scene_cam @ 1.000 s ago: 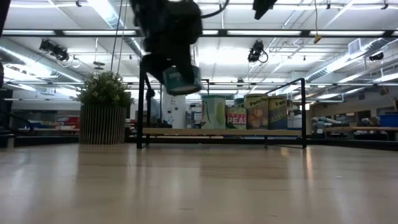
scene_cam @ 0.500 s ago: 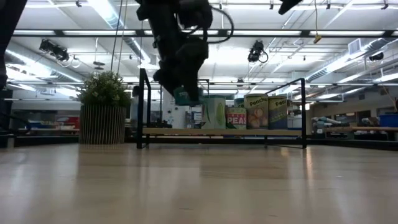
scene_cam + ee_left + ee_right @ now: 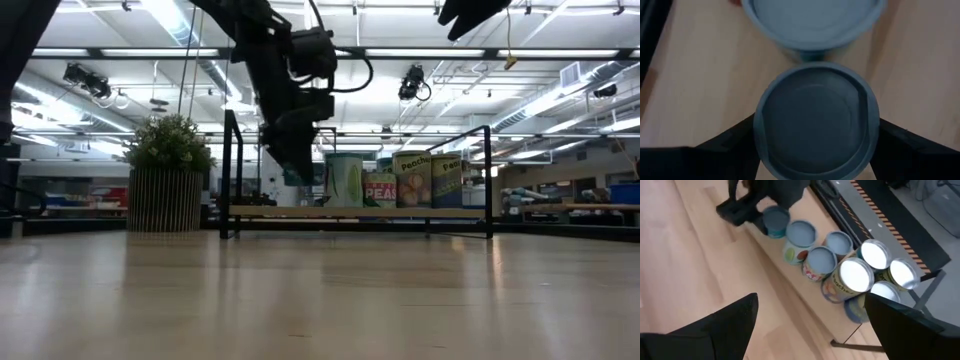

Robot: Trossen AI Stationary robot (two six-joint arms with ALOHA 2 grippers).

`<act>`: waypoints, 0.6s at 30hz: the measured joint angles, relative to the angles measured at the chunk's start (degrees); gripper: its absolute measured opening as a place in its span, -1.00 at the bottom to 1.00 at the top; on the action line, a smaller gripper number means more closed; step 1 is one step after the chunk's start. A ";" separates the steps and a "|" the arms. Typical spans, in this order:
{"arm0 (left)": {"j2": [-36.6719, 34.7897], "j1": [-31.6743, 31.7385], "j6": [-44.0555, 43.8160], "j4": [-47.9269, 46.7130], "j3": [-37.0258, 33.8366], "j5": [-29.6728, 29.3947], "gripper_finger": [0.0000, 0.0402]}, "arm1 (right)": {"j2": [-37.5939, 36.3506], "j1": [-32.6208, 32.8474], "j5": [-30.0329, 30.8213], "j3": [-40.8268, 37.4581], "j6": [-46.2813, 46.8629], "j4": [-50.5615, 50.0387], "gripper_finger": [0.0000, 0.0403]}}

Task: Pick and place cans onto a shelf
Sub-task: Put the canned tuna on the shelf

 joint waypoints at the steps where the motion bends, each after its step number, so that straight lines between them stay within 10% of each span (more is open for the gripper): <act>1: 0.25 0.29 0.57 0.28 0.00 0.05 0.45 | 0.04 -0.75 -0.08 0.00 -0.56 0.38 0.86; 18: 4.52 0.70 0.72 2.73 0.02 -0.81 0.54 | 0.17 -5.22 -2.24 -0.07 -0.64 3.76 0.86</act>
